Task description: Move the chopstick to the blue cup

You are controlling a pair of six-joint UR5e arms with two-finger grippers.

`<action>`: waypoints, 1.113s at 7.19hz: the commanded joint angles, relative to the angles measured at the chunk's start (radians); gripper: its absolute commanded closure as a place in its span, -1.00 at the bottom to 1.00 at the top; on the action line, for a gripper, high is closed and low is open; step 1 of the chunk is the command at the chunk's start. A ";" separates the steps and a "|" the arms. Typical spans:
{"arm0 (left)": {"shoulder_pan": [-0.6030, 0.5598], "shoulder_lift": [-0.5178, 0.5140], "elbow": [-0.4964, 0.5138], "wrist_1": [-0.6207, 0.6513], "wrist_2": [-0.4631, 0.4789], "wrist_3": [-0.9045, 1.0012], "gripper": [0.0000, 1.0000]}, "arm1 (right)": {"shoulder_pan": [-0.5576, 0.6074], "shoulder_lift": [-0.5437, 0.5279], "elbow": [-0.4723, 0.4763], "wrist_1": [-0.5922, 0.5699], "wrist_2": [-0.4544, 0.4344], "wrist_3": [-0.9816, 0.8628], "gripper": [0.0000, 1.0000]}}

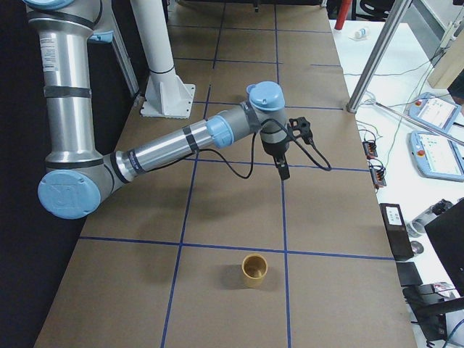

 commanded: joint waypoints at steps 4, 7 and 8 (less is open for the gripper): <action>-0.226 -0.032 0.142 0.291 -0.172 0.265 -1.00 | 0.128 -0.080 -0.310 -0.076 0.004 -0.405 -1.00; -0.216 -0.031 0.102 0.330 -0.158 0.163 -1.00 | 0.045 -0.091 -0.263 -0.081 0.021 -0.276 -1.00; -0.216 -0.028 0.098 0.330 -0.158 0.209 -1.00 | 0.037 -0.091 -0.261 -0.080 0.040 -0.271 -1.00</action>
